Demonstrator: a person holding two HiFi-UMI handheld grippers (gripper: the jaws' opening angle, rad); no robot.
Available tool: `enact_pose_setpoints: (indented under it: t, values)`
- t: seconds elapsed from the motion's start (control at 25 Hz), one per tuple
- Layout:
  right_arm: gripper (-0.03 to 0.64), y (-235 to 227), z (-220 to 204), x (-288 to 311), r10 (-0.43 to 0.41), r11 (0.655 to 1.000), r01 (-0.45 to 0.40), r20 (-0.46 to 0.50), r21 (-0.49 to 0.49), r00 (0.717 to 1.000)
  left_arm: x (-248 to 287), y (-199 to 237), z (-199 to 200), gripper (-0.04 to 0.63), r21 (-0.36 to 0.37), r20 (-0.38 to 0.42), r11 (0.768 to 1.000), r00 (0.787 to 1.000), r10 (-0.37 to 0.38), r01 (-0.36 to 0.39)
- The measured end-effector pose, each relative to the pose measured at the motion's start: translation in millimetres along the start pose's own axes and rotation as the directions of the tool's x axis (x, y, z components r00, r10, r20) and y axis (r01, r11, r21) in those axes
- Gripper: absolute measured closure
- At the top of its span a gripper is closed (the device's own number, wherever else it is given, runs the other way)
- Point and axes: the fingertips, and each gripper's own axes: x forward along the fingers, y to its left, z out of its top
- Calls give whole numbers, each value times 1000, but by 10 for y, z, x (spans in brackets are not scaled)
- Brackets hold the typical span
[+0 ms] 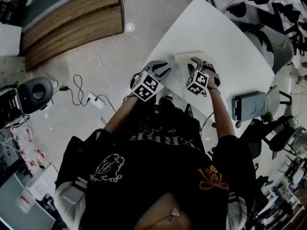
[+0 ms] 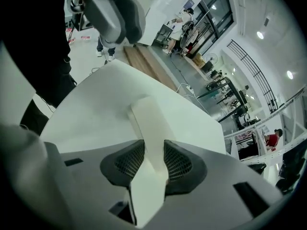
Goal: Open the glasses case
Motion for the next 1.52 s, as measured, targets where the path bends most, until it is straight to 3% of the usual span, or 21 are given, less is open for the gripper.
enact_pose_setpoints:
  t: [0.24,0.44,0.92,1.2,1.52]
  values:
    - [482,-63,77,2,41,998,-41,-4,41,999,357,7,-180,449,56,-90,995,993,-78,84]
    - [538,-284,201,-82,30,996,-34,42,82,999,434,5,-151,449,59,-85,992,991,-103,108]
    - [537,-801,428,311,11,991,-10,-2,133,1000,328,195,-127,449,30,-62,997,995,-74,76]
    - [546,-997,275,507,15,959,2,-56,283,998,214,302,-138,449,13,-52,999,997,-48,48]
    - [535,-1005,317,470,36,924,-25,-22,381,999,113,397,-122,449,21,-42,999,998,-48,49]
